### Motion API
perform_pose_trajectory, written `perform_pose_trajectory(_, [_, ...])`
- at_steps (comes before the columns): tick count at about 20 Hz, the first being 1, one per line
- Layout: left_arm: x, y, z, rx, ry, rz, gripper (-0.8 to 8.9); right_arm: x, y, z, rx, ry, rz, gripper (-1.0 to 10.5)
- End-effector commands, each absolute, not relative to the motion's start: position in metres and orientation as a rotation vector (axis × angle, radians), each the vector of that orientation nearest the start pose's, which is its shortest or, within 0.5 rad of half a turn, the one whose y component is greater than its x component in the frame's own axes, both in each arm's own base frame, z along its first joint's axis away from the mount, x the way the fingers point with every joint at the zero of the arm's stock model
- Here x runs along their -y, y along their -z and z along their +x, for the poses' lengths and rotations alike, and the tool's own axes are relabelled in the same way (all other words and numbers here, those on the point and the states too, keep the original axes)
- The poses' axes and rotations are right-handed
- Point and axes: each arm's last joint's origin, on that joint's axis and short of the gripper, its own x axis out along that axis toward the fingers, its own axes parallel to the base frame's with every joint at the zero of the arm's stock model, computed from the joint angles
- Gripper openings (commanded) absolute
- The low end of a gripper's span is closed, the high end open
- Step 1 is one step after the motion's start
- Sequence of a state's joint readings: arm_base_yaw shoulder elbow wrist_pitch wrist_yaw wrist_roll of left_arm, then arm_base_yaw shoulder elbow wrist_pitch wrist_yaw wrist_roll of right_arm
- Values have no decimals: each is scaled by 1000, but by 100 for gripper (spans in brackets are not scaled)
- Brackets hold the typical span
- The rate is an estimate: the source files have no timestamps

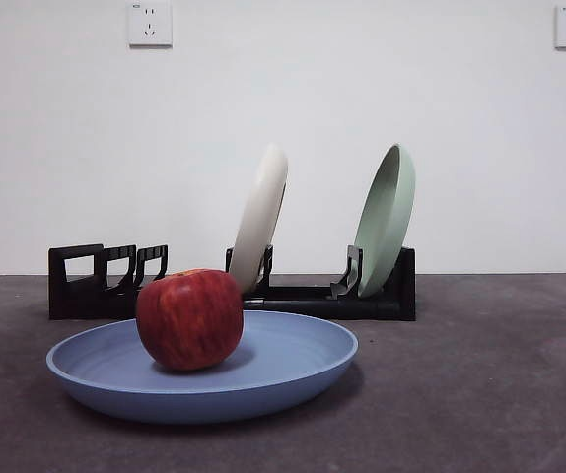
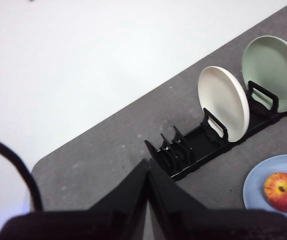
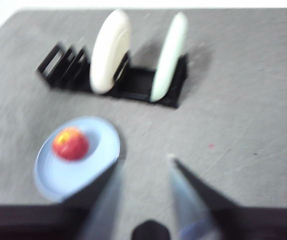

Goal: Take the blue plate from the plate rack,put the plate on the table,take the apple from the table,put the apple in the plate

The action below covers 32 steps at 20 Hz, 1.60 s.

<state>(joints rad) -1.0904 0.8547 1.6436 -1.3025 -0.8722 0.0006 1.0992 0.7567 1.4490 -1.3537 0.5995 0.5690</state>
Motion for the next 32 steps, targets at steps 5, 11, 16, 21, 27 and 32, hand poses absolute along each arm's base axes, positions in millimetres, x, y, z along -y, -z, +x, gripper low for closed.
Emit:
perform_pose_trajectory(5, [36, -478, 44, -277, 202, 429, -4, -36, -429, 38, -547, -281, 48, 1])
perform_pose_trajectory(11, [51, -476, 52, -302, 200, 460, -4, -36, -429, 38, -547, -281, 48, 1])
perform_pose_trajectory(16, [74, -471, 64, -340, 199, 518, -4, -36, -429, 38, -547, -281, 48, 1])
perform_pose_trajectory(21, [84, -468, 71, -368, 191, 566, -4, -36, -429, 38, -547, -281, 48, 1])
perform_pose_trajectory(27, [64, -453, 103, -433, 203, 383, -4, -36, -429, 38, -547, -281, 48, 1])
perform_pose_trajectory(32, [32, -381, 120, -150, 347, 245, -4, -36, -429, 38, -547, -281, 48, 1])
